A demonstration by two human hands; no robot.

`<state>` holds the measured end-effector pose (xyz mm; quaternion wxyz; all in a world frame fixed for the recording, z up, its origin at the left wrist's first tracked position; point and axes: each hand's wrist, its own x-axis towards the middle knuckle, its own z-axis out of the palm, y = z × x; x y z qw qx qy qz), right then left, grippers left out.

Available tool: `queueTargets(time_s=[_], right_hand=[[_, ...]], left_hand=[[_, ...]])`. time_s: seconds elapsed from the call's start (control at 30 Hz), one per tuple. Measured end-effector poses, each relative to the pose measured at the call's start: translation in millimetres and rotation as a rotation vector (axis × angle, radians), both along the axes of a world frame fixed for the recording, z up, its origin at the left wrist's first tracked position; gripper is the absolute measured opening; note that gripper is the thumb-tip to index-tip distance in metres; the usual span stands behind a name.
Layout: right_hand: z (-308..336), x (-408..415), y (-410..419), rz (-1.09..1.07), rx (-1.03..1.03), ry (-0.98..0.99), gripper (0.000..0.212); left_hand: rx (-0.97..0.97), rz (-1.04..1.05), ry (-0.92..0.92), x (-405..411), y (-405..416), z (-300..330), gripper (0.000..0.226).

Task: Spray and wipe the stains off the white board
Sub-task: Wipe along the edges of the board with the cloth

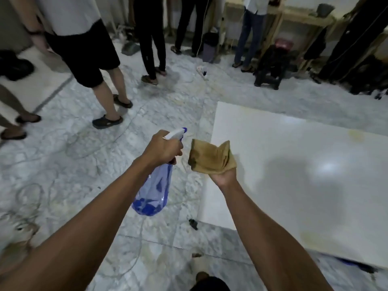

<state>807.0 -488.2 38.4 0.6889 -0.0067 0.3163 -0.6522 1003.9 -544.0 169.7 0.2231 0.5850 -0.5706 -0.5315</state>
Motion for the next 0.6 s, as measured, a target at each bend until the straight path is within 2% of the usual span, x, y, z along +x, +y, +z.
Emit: queueTargets(time_s=[0.07, 0.13, 0.2, 0.3, 0.4, 0.6], right_hand=[[-4.9, -9.9, -8.4, 0.096, 0.0, -0.137, 0.034], [-8.8, -18.6, -14.9, 0.201, -0.004, -0.177, 0.048], [-12.3, -22.4, -19.6, 0.262, 0.014, -0.155, 0.05], [-11.4, -18.2, -21.6, 0.406, 0.061, -0.082, 0.049], [-7.5, -9.7, -10.5, 0.603, 0.102, 0.055, 0.058], [-6.2, 4.7, 33.2, 0.726, 0.179, 0.089, 0.06]], left_hand=[[0.014, 0.084, -0.007, -10.0, 1.2, -0.6, 0.027], [0.032, 0.164, -0.009, -17.6, 9.7, -1.4, 0.03], [0.039, 0.197, -0.029, -23.2, 21.0, -2.9, 0.038], [0.047, 0.239, -0.076, -28.1, 41.0, -6.6, 0.034], [0.067, 0.3, -0.075, -28.7, 68.6, -15.2, 0.031], [0.107, 0.446, -0.115, -32.3, 152.2, -33.2, 0.038]])
